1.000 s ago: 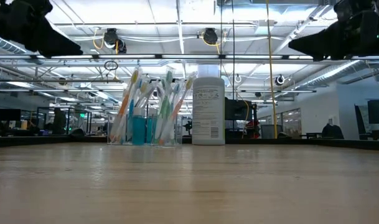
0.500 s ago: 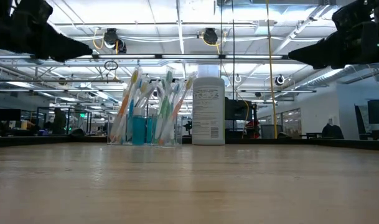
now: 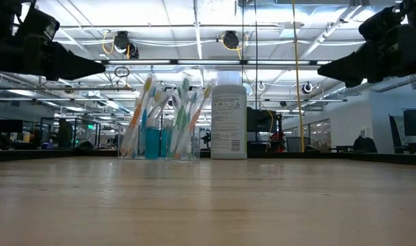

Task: Pick & Place toothbrushing station
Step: Return to Home Position

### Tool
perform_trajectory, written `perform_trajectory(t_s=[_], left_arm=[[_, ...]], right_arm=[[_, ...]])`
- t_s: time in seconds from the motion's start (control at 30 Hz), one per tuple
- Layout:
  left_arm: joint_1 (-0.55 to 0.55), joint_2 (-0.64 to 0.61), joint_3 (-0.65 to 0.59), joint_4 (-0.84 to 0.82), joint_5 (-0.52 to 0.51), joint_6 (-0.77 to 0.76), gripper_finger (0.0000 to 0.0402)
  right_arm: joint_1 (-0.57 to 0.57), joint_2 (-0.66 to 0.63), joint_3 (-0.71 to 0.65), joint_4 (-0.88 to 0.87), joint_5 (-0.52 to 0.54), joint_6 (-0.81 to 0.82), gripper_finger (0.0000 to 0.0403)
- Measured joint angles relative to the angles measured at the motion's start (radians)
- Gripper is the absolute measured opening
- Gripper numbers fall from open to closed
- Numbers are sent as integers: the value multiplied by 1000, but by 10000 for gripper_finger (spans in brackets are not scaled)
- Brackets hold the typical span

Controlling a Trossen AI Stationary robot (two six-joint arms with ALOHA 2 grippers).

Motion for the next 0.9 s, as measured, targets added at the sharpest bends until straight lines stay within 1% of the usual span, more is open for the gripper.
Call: perform_trajectory(t_s=[0.2,0.33,0.4,0.5,0.7,0.9], left_arm=[[0,0,0,-1,-6,15,182],[0,0,1,-2,-6,13,182],[0,0,1,-2,-6,8,182],[0,0,1,-2,-6,14,182],[0,0,2,-2,-6,10,182],[0,0,2,-2,-6,8,182]], right_arm=[[0,0,-4,6,0,33,66],[0,1,-48,-4,0,109,66],[0,0,-72,10,-1,119,66],[0,0,-82,12,2,74,66],[0,1,-84,25,2,-69,66],[0,2,-85,29,1,-71,66]])
